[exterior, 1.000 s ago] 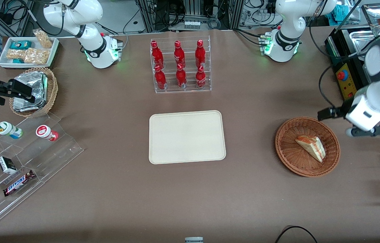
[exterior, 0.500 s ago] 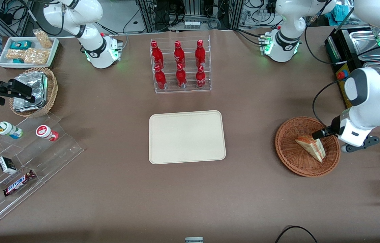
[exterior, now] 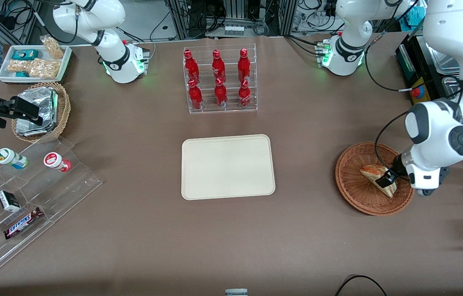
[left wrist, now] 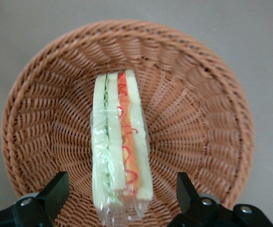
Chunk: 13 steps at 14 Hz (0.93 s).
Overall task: Place sandwich from basket to tray
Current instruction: 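Close the left gripper on the sandwich and lift it from the basket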
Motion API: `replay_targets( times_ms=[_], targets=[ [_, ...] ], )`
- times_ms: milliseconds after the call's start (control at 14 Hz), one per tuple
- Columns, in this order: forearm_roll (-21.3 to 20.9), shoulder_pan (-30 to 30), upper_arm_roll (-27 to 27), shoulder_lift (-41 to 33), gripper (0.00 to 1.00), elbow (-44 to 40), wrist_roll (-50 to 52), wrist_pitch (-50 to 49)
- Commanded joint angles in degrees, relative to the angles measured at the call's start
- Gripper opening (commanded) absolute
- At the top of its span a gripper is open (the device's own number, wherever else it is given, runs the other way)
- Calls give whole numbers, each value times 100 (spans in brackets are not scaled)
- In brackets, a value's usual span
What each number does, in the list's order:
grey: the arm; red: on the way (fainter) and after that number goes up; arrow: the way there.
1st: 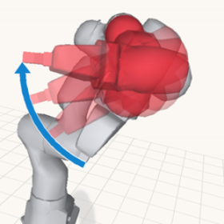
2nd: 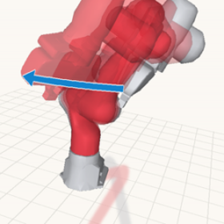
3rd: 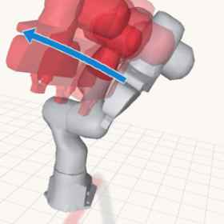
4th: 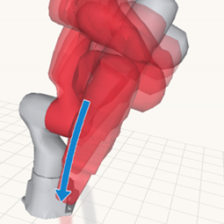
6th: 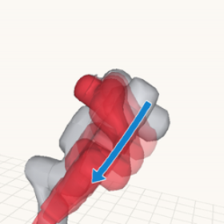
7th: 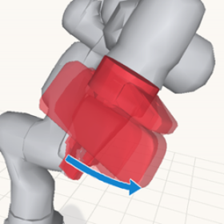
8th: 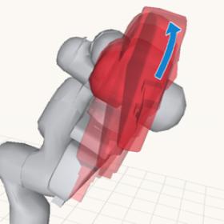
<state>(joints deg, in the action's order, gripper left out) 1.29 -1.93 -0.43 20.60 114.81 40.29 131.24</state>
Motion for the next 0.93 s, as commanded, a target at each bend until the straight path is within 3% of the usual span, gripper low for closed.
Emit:
replay_targets(
  times_ms=[0, 71, 143, 500, 643, 714, 857],
  targets=[
    [-68, -18, 8, 163, 41, 59, 137, 121],
    [-76, -10, -18, 137, 14, 120, 102, 112],
    [-85, -1, -27, 85, 7, 112, 84, 51],
    [-489, 252, 34, -329, 0, -519, -46, -1282],
    [-673, 612, 34, -260, 0, -1141, -1270, -2064],
    [-648, 815, 34, -163, 0, -1406, -1739, -2337],
    [-508, 1131, 43, -162, 0, -1488, -1587, -2393]
  ],
)
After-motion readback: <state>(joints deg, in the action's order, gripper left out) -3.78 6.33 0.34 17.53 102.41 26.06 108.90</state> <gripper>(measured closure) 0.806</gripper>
